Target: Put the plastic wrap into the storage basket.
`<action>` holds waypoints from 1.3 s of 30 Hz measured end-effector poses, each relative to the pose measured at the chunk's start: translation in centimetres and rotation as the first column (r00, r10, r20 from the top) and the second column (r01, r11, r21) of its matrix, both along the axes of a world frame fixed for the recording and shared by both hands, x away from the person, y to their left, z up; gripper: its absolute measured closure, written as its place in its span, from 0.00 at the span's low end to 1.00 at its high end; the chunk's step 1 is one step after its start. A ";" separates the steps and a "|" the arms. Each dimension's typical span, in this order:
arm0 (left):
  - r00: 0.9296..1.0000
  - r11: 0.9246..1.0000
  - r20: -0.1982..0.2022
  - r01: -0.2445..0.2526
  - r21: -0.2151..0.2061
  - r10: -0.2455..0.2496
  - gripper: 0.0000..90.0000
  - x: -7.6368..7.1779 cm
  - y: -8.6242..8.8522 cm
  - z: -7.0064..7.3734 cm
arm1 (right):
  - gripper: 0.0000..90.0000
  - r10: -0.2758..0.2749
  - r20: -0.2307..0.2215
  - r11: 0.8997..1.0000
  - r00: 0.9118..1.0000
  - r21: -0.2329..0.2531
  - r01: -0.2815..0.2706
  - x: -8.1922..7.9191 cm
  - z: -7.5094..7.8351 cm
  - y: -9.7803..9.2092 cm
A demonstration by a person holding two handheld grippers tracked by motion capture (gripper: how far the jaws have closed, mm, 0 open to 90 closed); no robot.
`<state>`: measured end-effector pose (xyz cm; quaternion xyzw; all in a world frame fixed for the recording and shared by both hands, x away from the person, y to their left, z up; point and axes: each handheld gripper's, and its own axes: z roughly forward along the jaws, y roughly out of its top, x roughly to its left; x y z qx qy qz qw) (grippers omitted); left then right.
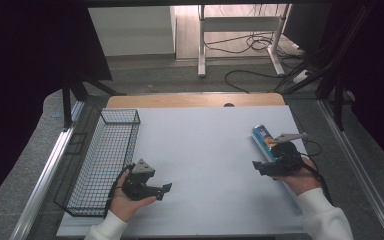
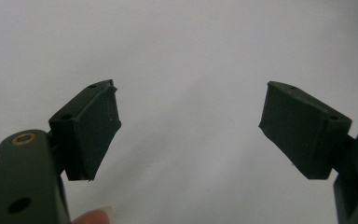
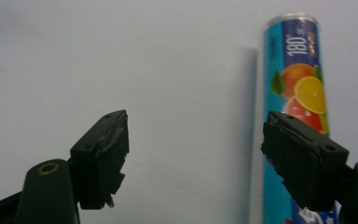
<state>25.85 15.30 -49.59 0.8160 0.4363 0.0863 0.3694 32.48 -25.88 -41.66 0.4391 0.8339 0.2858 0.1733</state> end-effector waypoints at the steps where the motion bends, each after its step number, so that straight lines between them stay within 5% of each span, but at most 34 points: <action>1: 1.000 1.000 0.000 0.000 0.000 0.000 0.21 0.0 0.0 0.0 | 0.26 -0.012 -0.009 1.000 1.000 0.000 0.012 0.3 0.0 -0.3; 21: 1.000 1.000 -0.019 0.009 0.016 -0.008 0.21 0.1 -0.1 -0.3 | 0.20 -0.145 -0.114 0.988 0.983 -0.073 0.137 3.8 -2.1 -4.6; 31: 1.000 1.000 -0.023 0.005 0.017 -0.004 0.21 0.2 -0.1 -0.4 | 0.18 -0.207 -0.227 0.976 0.952 -0.117 0.184 5.9 -4.4 -6.0; 39: 1.000 1.000 -0.010 -0.012 0.017 0.012 0.21 0.2 0.1 -0.4 | 0.23 -0.200 -0.318 0.976 0.927 -0.152 0.159 6.7 -6.2 -6.0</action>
